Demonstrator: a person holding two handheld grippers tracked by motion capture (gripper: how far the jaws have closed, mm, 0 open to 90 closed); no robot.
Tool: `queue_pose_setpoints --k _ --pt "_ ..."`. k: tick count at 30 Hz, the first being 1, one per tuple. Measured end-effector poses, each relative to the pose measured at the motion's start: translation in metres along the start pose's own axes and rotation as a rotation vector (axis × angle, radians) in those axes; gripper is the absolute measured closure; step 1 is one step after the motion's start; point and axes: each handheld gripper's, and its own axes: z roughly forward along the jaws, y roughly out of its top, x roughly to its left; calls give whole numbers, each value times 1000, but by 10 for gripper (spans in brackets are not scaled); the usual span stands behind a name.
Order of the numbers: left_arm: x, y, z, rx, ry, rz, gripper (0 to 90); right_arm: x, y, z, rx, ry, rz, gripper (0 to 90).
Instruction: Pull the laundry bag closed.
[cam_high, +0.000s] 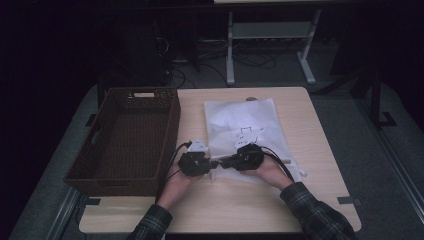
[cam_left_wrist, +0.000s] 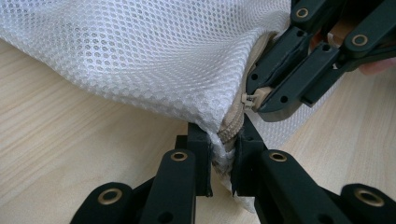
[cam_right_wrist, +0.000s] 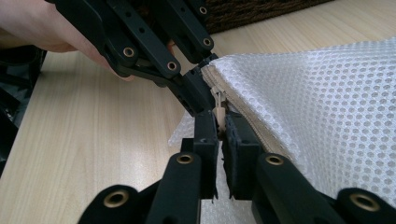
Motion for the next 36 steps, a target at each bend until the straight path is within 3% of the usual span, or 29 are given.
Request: queue_pose_setpoints --k 5,17,36 --pt "0 0 0 4 0 -1 806 1 0 0 7 -11 -9 860" --pt "0 0 0 22 16 -14 818 3 0 2 54 -99 -8 868" --pt "2 0 -3 26 30 -39 817 2 -3 -5 56 -127 4 867"
